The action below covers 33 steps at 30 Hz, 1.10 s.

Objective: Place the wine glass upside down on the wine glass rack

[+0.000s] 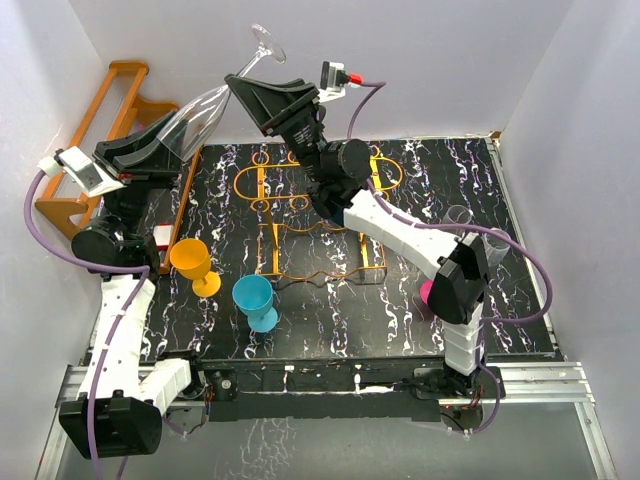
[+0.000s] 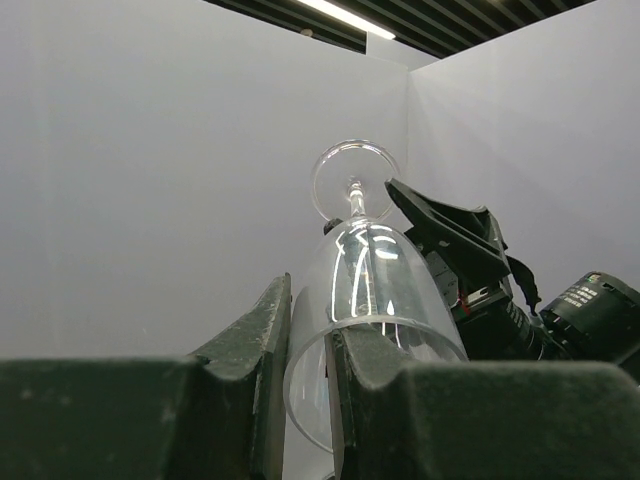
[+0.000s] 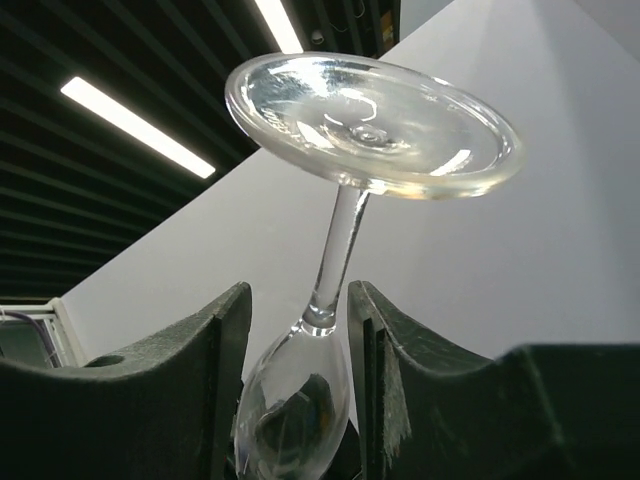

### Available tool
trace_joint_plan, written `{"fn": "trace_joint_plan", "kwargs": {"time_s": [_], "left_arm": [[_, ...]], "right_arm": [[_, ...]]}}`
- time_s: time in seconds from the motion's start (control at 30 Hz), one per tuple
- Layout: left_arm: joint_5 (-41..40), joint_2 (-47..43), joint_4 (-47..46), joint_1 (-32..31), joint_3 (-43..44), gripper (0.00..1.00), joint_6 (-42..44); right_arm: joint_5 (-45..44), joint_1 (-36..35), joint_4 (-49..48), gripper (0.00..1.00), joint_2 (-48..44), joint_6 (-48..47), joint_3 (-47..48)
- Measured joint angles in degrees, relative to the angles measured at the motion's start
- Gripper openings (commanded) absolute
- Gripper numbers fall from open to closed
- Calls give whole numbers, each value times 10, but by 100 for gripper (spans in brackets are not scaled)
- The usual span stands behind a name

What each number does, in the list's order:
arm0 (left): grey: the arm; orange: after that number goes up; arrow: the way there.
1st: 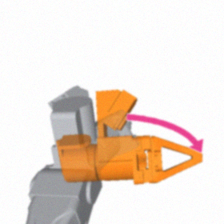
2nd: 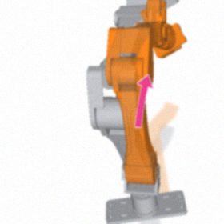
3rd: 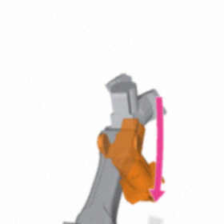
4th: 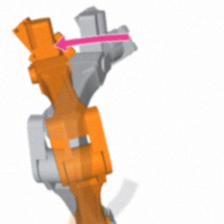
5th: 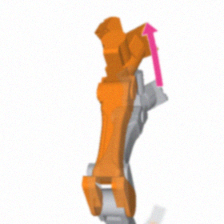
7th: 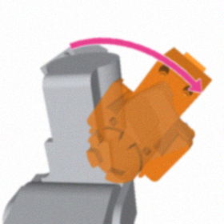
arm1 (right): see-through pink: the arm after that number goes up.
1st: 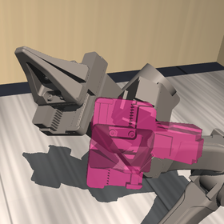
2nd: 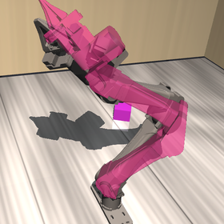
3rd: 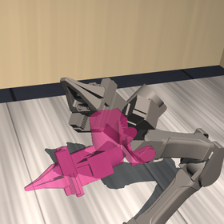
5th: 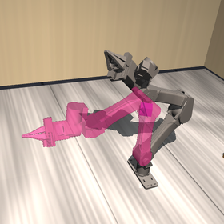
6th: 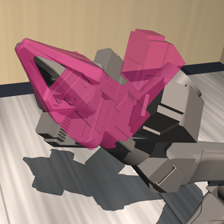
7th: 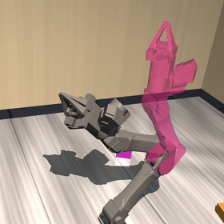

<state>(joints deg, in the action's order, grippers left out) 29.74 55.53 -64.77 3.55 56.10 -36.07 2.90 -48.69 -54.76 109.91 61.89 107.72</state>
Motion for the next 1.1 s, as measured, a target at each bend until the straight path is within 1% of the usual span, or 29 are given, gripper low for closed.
{"fn": "trace_joint_plan", "kwargs": {"time_s": [0.1, 0.2, 0.23, 0.37, 0.4, 0.47, 0.5, 0.53, 0.67, 0.73, 0.8, 0.87, 1.0, 1.07, 1.1], "left_arm": [[3, 0, 0, 0, -7, 0, -2], [4, 0, -2, 0, -11, 0, -3], [4, -1, -3, 0, -11, 0, -4], [5, -2, -8, 0, -11, 0, -6], [5, -2, -7, 0, -11, 5, -6], [3, -2, -3, 0, -11, 25, -3], [0, -2, 2, 0, -11, 35, -2], [-3, -3, 11, 0, -11, 44, 2], [-5, -3, 55, 1, -10, 62, 17], [-3, -3, 84, 1, -6, 70, 24], [1, -5, 119, 1, 1, 73, 30], [4, -11, 158, 1, 7, 74, 38], [5, -32, 249, 1, 15, 74, 72], [2, -36, 301, 1, 29, 73, 90], [-1, -35, 344, 1, 45, 72, 103]], "right_arm": [[0, 0, 0, 28, 8, 2, 2], [0, 0, 2, 10, 12, 5, 2], [0, 1, 2, 8, 12, 10, 2], [0, 0, 0, 8, 12, 19, 2], [0, 0, 1, 8, 12, 20, 2], [-2, 0, 12, 8, 12, 19, 6], [-4, 0, 29, 8, 12, 14, 13], [-8, 0, 52, 8, 10, 7, 21], [-26, 6, 153, 8, -16, -61, 51], [-20, 16, 201, 8, -33, -95, 73], [-2, 42, 259, 8, -52, -129, 100], [12, 89, 311, 8, -82, -159, 115], [40, 229, 381, 8, -157, -201, 98], [59, 311, 410, 8, -192, -223, 78], [68, 347, 420, 8, -209, -234, 66]]}}
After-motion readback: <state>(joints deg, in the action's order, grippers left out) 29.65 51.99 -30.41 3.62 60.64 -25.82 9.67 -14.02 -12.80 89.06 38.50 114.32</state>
